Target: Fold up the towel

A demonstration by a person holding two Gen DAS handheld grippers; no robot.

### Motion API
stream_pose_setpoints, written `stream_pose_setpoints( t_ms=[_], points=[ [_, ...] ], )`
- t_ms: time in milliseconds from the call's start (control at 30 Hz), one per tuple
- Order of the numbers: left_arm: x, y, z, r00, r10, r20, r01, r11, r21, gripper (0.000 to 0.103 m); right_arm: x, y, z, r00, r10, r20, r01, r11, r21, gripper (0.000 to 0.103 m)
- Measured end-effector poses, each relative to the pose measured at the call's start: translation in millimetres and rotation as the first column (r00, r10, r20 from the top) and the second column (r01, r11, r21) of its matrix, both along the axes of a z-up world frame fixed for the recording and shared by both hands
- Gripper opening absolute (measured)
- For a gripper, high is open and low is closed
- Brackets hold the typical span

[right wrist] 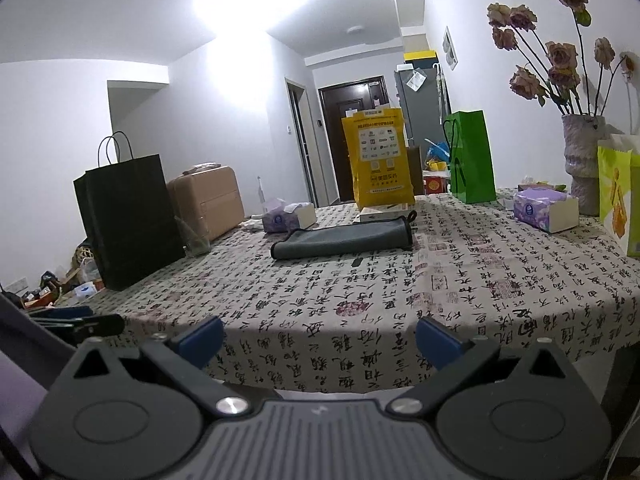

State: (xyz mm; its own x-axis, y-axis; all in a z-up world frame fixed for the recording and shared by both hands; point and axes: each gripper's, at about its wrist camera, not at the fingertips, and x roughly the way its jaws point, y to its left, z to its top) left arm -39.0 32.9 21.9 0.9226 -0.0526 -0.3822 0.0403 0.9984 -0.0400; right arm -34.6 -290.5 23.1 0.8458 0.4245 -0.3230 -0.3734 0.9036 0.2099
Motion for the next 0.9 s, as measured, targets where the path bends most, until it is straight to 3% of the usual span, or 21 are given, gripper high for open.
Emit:
stream_pose_setpoints(
  t_ms=[900],
  points=[
    [1.1,0.5,2.8,1.0,0.003,0.004,-0.003,1.0,-0.001,0.102,-0.9,1.7,1.3,1.0,0.001,0.003,-0.001,1.0,0.0,0.103]
  ],
)
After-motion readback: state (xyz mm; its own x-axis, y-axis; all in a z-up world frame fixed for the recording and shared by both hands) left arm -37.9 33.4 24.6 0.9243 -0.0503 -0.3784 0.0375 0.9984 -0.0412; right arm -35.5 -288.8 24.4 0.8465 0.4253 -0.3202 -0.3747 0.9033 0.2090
